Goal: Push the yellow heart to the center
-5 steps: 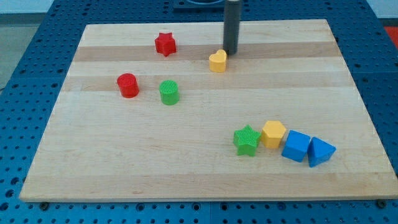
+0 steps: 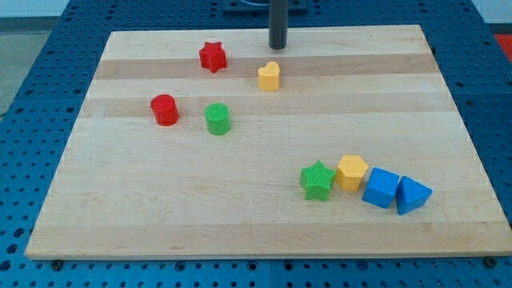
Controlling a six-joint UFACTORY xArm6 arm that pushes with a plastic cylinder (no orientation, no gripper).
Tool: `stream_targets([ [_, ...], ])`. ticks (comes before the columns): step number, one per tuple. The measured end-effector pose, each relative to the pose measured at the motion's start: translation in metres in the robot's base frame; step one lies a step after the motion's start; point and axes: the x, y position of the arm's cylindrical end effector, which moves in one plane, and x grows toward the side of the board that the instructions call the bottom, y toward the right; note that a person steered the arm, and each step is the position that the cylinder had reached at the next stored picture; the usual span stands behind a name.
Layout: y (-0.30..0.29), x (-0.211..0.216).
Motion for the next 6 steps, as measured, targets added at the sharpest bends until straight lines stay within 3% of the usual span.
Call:
stream_targets([
  [1,-0.001,0.000],
  [2,0.008,0.042],
  [3,0.024,0.114],
  [5,0.009,0.035],
  [6,-0.018,0.128],
])
